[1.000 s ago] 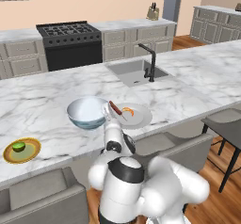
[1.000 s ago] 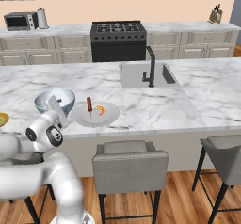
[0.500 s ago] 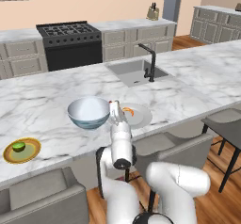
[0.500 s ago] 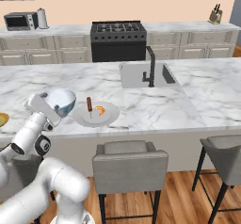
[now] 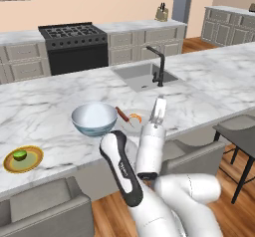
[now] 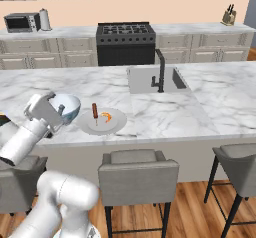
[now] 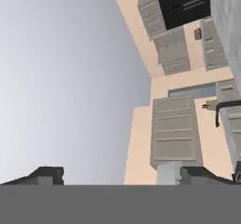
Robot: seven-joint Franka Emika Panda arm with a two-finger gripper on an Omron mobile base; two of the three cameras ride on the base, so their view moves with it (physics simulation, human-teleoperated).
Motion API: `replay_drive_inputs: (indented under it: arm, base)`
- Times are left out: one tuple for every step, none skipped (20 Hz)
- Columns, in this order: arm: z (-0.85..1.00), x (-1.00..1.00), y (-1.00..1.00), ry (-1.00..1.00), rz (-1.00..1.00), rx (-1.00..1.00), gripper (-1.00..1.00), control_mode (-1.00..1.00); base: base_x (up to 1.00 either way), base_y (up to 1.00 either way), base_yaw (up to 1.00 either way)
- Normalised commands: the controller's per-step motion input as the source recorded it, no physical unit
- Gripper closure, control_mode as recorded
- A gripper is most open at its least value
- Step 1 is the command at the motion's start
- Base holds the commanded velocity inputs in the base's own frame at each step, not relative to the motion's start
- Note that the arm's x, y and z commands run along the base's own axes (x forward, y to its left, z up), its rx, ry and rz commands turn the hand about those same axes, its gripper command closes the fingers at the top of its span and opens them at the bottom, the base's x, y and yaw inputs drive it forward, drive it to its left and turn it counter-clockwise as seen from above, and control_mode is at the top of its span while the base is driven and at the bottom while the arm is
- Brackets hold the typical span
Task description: Take the smaller bowl and place it next to the appetizer plate on the dining counter , and place the larger bowl next to the plate with cooked food.
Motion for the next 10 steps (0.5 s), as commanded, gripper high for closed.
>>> replay_drive_inputs:
  arm:
    - [1.00,-1.00,-0.76,0.12,-0.04,0.64,-1.00,-1.00]
    - [1.00,-1.00,-0.72,0.21,-0.03,0.56,-1.00,-1.00]
    - [1.00,-1.00,-0.69,0.36,-0.03,0.50,-1.00,-1.00]
    - [1.00,-1.00,-0.66,0.50,-0.03,0.30,-1.00,-1.00]
    - [0.68,-1.00,-0.68,0.53,-0.02,0.07,-1.00,-1.00]
    - [0.33,-1.00,-0.71,0.55,-0.01,-0.02,-1.00,-1.00]
    - [0.04,-1.00,-0.66,0.60,0.00,-0.23,-1.00,-1.00]
    - [0.00,-1.00,-0.55,0.61,0.00,-0.41,-1.00,-1.00]
    - [-0.17,-1.00,-0.41,0.60,0.00,-0.60,-1.00,-1.00]
    - [-0.52,-1.00,-0.29,0.54,0.00,-0.85,-1.00,-1.00]
  base:
    - [0.00,0.00,0.00]
    - [0.00,0.00,0.00]
    - [0.00,0.00,0.00]
    - [0.00,0.00,0.00]
    - [0.00,0.00,0.00]
    - [0.00,0.00,0.00]
    - [0.00,0.00,0.00]
    - [0.00,0.00,0.00]
    - [0.00,0.00,0.00]
    - [0.00,0.00,0.00]
